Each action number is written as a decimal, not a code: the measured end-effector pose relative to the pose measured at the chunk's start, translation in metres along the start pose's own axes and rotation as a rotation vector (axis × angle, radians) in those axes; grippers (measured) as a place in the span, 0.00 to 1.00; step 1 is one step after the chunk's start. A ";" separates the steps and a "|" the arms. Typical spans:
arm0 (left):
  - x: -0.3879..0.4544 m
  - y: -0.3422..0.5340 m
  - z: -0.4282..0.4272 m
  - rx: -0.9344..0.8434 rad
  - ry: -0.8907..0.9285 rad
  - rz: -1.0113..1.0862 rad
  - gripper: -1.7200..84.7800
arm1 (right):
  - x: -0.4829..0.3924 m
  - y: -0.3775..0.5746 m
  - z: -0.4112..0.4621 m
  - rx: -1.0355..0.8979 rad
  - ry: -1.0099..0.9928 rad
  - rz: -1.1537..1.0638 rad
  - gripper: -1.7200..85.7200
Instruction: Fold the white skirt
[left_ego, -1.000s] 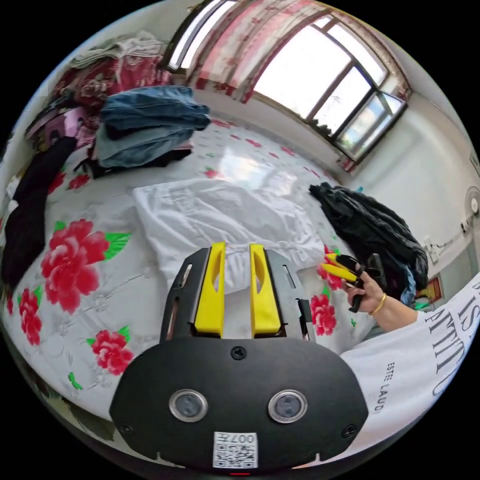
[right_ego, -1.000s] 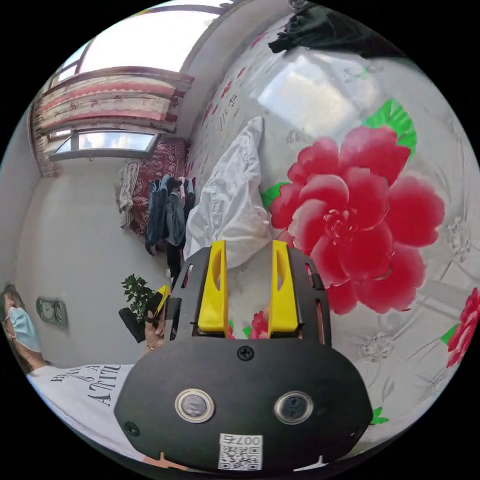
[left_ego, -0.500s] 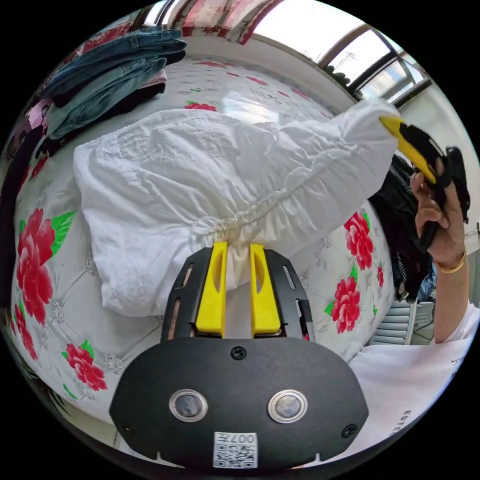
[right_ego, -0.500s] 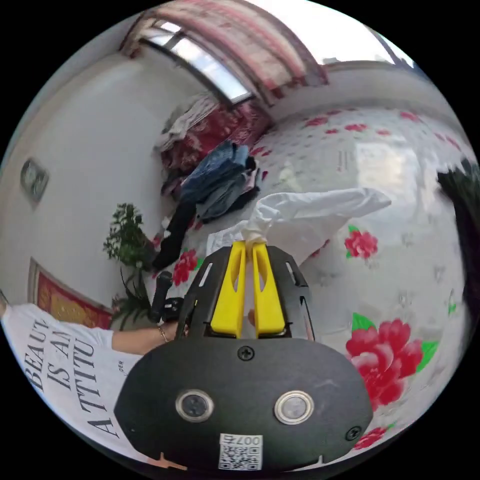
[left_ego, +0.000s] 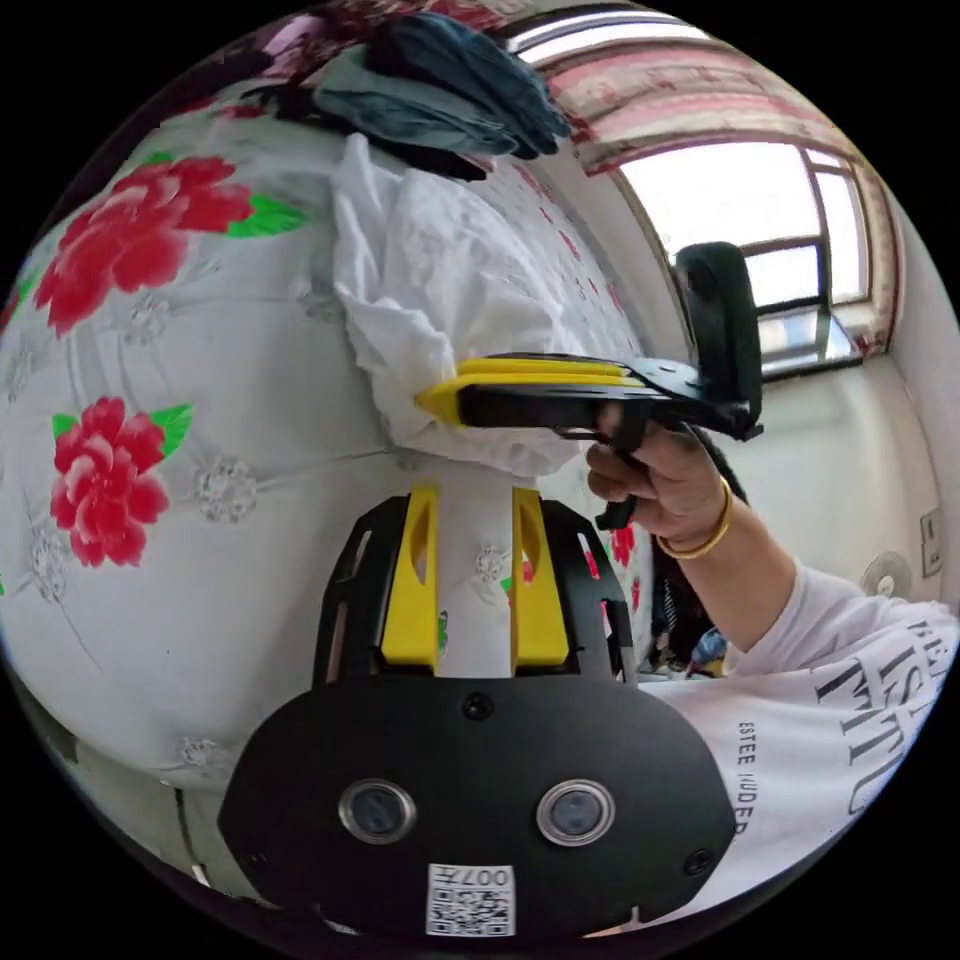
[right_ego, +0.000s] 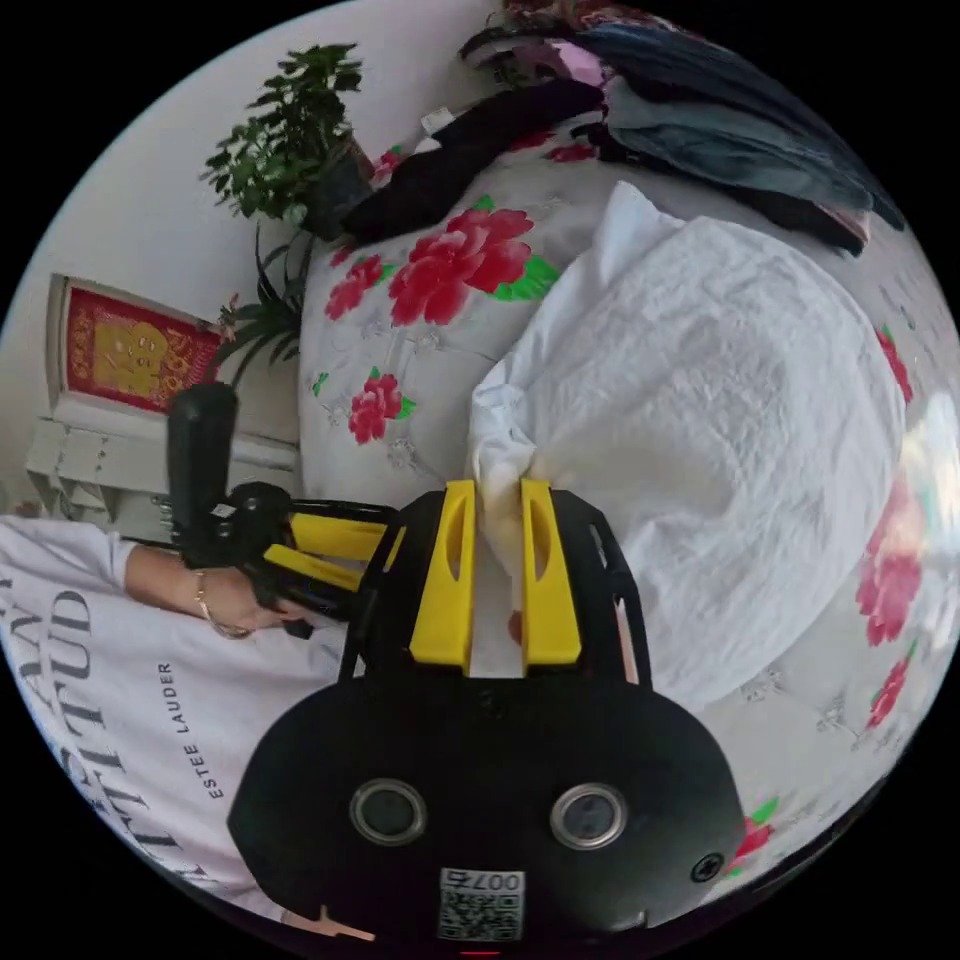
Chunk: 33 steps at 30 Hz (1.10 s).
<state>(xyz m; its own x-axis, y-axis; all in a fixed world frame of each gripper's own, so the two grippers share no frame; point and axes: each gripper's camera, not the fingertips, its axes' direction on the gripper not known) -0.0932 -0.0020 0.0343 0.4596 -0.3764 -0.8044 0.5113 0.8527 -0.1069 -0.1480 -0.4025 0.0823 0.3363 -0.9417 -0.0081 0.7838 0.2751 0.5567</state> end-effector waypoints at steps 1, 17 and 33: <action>-0.006 0.000 -0.003 0.007 0.023 -0.023 0.15 | 0.006 0.003 -0.012 0.053 -0.040 0.011 0.09; -0.048 -0.055 0.014 -0.039 0.226 -0.148 0.11 | 0.230 0.132 -0.041 0.444 -0.450 0.724 0.13; 0.015 -0.124 -0.246 0.714 0.064 0.238 0.01 | 0.022 -0.195 -0.165 0.670 -0.516 -0.088 0.07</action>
<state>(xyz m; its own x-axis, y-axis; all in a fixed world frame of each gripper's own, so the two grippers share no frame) -0.3285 -0.0238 -0.1085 0.5844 -0.1707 -0.7933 0.7599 0.4580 0.4612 -0.2074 -0.4453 -0.1640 -0.1195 -0.9693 0.2149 0.2668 0.1771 0.9473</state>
